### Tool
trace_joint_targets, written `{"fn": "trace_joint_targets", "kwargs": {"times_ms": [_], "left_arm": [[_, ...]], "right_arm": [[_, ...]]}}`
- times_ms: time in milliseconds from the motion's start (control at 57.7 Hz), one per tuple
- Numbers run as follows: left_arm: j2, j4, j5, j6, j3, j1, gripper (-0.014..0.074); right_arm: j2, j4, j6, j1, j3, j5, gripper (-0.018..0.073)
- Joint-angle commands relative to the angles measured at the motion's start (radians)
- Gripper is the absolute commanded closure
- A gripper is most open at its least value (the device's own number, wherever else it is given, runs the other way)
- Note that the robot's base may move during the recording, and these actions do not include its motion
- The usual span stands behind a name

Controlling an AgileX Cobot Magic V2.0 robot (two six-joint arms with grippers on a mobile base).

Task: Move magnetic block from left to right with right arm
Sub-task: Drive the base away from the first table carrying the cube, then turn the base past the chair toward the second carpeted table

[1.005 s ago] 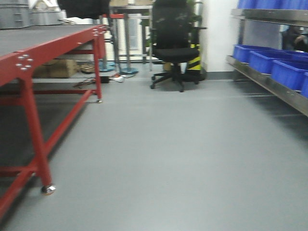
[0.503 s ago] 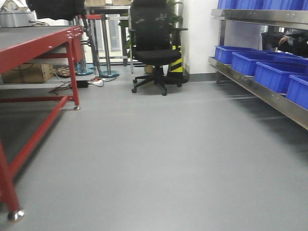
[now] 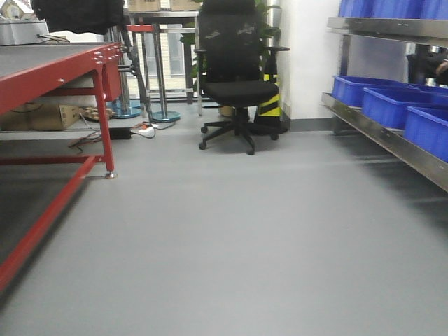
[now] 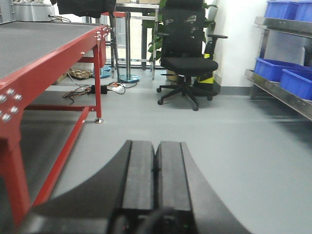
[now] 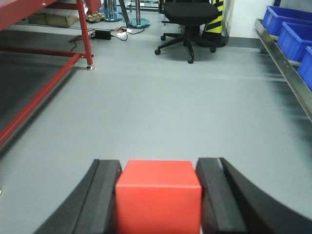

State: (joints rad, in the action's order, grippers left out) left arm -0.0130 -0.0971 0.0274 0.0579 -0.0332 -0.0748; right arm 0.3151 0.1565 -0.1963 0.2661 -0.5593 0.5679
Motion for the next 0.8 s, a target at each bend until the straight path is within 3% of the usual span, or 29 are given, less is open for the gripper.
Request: {"fn": "trace_joint_targets", "kwargs": {"times_ms": [0,780], "left_arm": [[-0.012,-0.005,-0.084,-0.006,-0.008,0.0,0.0722],[-0.009,-0.005,-0.084,-0.006,-0.008,0.0,0.0722]], "right_arm": [[0.01,0.019,0.008,-0.006,-0.028,-0.087,0.0324],[0.01,0.019,0.008,-0.006,-0.028,-0.087,0.0324]]}}
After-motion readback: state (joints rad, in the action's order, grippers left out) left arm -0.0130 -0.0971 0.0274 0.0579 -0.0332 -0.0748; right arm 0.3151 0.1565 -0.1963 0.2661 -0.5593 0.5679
